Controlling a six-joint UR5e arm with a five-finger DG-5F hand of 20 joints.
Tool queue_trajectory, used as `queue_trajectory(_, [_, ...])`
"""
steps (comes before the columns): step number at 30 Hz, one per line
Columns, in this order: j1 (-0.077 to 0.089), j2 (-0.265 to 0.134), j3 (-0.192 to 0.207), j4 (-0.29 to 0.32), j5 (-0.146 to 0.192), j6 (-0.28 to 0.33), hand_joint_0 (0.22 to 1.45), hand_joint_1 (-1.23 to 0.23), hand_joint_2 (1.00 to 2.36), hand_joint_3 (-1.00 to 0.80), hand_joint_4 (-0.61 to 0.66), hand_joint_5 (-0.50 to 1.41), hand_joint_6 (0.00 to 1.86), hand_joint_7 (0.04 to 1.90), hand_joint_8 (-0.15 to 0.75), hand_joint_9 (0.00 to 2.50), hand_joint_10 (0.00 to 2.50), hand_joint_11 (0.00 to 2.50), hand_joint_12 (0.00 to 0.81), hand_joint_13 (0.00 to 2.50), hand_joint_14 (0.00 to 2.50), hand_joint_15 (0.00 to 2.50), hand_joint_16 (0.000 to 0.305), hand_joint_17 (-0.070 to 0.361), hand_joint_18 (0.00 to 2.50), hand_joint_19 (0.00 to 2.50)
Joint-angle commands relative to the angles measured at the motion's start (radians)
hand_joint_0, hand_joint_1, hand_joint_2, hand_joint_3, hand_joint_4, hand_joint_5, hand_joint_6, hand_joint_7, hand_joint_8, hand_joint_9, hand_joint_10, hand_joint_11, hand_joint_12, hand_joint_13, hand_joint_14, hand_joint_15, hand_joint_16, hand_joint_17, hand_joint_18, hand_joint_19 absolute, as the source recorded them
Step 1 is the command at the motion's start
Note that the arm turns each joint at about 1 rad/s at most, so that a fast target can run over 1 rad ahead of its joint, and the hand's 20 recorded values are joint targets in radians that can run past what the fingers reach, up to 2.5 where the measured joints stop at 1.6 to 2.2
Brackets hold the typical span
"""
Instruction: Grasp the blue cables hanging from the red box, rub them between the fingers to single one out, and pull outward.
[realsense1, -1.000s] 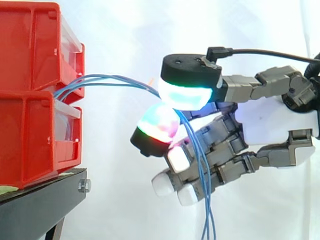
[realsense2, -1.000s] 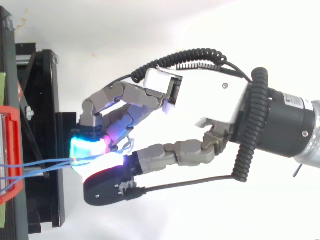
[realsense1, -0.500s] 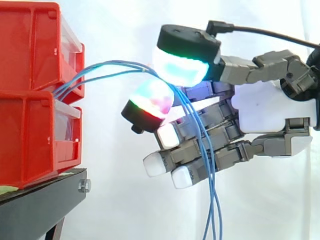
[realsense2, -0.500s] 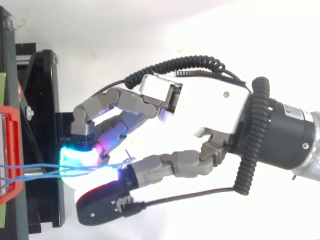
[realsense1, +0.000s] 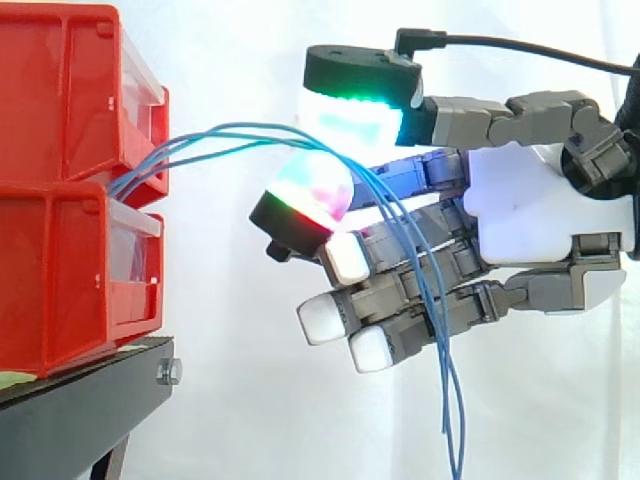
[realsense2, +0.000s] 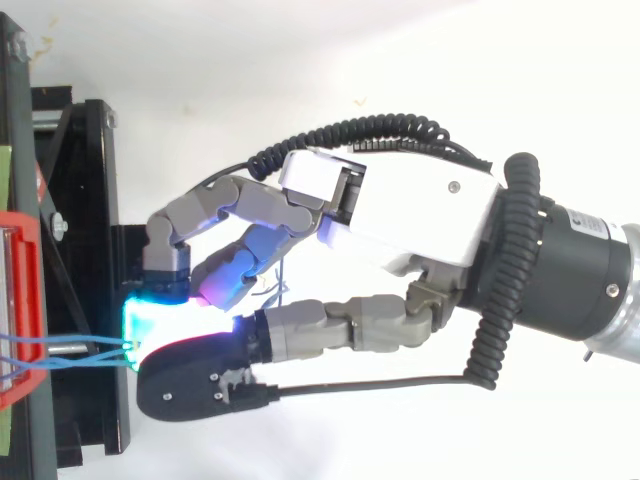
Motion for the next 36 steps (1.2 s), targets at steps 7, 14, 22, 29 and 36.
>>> queue_trajectory(7, [0.003,-0.001,0.000,-0.020,0.000,0.032,0.62,-0.77,1.01,-0.31,0.12,-0.16,0.91,0.99,0.272,0.95,0.02,0.65,0.348,0.82,0.02,0.53,0.045,0.101,0.72,0.52])
queue_trajectory(14, [0.014,-0.001,0.000,-0.052,0.001,0.067,0.55,-0.60,1.00,-0.45,0.13,-0.15,0.90,1.01,0.278,0.99,0.02,0.64,0.356,0.83,0.02,0.53,0.047,0.106,0.73,0.53])
queue_trajectory(22, [0.020,-0.001,0.000,-0.078,0.001,0.102,0.59,-0.75,1.02,-0.22,0.11,-0.15,0.90,1.08,0.283,0.98,0.02,0.64,0.357,0.83,0.02,0.54,0.046,0.103,0.72,0.54])
queue_trajectory(29, [0.020,-0.001,0.000,-0.092,-0.002,0.112,0.68,-0.88,1.02,-0.19,-0.06,-0.17,0.94,1.08,0.260,0.92,0.02,0.65,0.344,0.82,0.02,0.52,0.045,0.100,0.74,0.49])
queue_trajectory(36, [0.009,0.001,0.007,-0.095,-0.011,0.125,0.68,-0.87,1.00,-0.50,0.04,-0.16,0.92,1.01,0.242,0.93,0.02,0.65,0.333,0.81,0.02,0.51,0.043,0.096,0.74,0.48])
